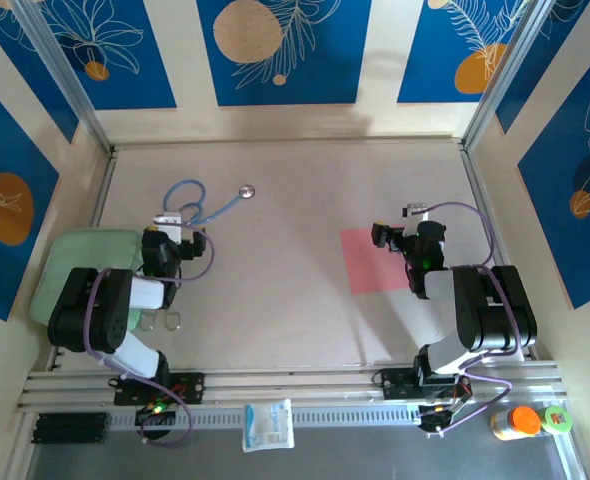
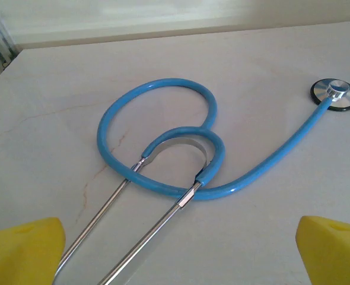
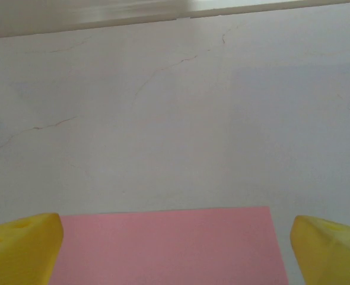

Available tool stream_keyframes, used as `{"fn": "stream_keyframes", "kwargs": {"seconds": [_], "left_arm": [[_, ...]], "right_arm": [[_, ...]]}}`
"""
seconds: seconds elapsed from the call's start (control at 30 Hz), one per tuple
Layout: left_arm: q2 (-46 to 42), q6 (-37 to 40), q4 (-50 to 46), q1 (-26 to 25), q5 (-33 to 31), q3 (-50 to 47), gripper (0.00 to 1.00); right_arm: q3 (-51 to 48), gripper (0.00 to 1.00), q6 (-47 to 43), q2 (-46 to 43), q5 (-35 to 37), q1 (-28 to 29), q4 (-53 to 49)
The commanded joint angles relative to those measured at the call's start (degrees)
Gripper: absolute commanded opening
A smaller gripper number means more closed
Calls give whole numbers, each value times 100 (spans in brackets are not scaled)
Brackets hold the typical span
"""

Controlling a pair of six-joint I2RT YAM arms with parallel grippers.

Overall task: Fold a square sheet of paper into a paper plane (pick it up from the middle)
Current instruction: Move the square sheet of paper to the center of the table.

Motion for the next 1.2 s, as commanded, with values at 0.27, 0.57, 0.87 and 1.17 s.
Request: {"fn": "stream_keyframes", "kwargs": {"seconds": [0.27,0.57,0.87,1.17], "left_arm": [[30,122,12,-54,-20,65,100],[32,140,-30,-56,42,86,99],[28,133,-34,-56,42,93,99],[-78,125,91,-55,-3,-15,99]], "right_arm": [[86,99,31,27,49,4,102],[88,99,40,34,50,6,93],[95,99,44,36,47,-1,89],[137,99,35,-202,50,5,-193]]}}
